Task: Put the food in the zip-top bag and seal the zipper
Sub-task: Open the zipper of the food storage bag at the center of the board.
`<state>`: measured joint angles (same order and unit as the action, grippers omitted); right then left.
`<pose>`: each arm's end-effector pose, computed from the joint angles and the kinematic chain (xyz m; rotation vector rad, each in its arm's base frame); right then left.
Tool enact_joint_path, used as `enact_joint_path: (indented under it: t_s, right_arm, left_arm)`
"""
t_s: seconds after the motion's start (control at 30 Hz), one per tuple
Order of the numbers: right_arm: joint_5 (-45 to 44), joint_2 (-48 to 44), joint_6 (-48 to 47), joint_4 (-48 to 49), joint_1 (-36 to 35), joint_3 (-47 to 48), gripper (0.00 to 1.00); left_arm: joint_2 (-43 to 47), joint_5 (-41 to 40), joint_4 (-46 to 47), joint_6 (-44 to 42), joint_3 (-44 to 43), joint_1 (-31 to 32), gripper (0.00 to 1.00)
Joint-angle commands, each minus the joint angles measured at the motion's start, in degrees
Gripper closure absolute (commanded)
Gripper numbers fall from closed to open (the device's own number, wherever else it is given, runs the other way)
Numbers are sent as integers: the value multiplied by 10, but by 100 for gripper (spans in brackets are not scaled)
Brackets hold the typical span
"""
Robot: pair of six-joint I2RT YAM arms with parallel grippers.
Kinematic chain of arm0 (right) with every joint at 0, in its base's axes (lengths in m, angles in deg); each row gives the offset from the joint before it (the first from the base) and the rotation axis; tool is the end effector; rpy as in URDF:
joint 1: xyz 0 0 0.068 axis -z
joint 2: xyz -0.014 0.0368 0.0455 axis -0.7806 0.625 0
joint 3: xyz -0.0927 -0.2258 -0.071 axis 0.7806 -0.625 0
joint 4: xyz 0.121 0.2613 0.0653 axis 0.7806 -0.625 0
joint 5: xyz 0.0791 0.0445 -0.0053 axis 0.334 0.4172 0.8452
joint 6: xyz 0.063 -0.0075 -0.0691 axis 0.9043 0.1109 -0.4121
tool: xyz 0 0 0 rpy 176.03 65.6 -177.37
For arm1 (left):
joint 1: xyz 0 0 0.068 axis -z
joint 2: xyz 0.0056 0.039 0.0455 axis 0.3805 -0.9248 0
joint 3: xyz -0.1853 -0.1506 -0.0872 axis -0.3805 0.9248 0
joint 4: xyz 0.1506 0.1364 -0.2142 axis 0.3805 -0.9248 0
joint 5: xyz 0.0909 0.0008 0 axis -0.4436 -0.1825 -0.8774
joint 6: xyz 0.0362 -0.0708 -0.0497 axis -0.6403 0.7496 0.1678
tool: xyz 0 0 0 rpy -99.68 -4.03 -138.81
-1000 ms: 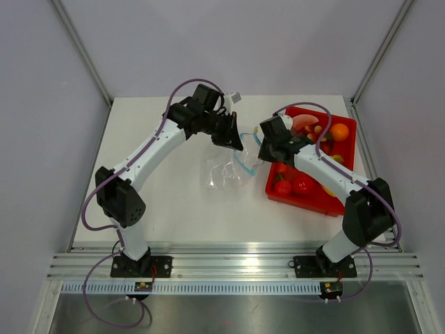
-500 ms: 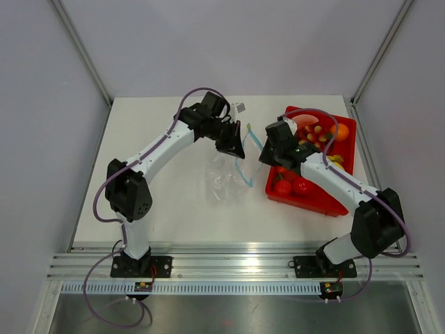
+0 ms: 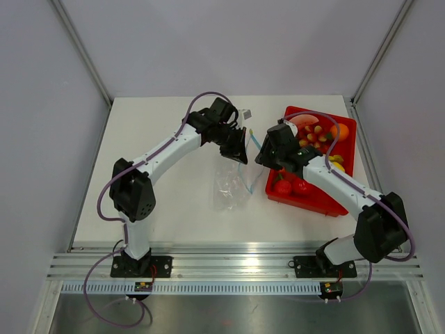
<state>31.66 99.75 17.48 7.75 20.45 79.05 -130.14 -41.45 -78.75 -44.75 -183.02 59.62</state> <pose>0.3367 0.1878 0.2065 0.2836 2.3802 0.4467 0.3526 -0.3180 0.2466 0.5604 2.6159 -1.0020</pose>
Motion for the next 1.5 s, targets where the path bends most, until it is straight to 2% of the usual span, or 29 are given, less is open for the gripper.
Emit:
enact_joint_path:
  t_s: [0.0, 0.27, 0.37, 0.4, 0.5, 0.53, 0.67, 0.87, 1.0, 1.2, 1.37, 1.47]
  right_arm:
    - [-5, -51, 1, -2, -12, 11, 56]
    - [-27, -80, -8, -38, -38, 44, 57]
    - [-27, -86, -5, -37, -48, 48, 62]
    - [-25, -85, -4, -36, -56, 51, 65]
    - [-11, -73, -6, -24, -64, 54, 83]
    - [0, -62, -2, -19, -66, 53, 92]
    - [24, -37, 16, 19, -66, 23, 98]
    - [58, 7, 41, 66, -65, -3, 99]
    - [95, 10, 58, 137, -53, -42, 99]
    - [116, 28, 83, 145, -38, -58, 100]
    - [49, 46, 96, 92, -38, -46, 98]
    - [-37, 64, 106, -4, -38, -9, 96]
  left_arm:
    - [8, -14, 8, -10, -1, 3, 100]
    - [15, -9, 18, -5, 10, 4, 100]
    - [17, -8, 19, -4, 12, 4, 100]
    - [18, -7, 19, -4, 12, 4, 100]
    - [19, -4, 20, -4, 12, 4, 100]
    - [20, -3, 21, -4, 11, 4, 100]
    - [27, 0, 22, -3, 10, 4, 100]
    - [42, 21, 24, -2, 6, 4, 100]
    - [52, 42, 26, -2, 4, 3, 100]
    - [68, 66, 37, 6, 7, 3, 100]
    - [76, 80, 43, 12, 5, 3, 100]
    - [78, 83, 38, 7, 3, 3, 100]
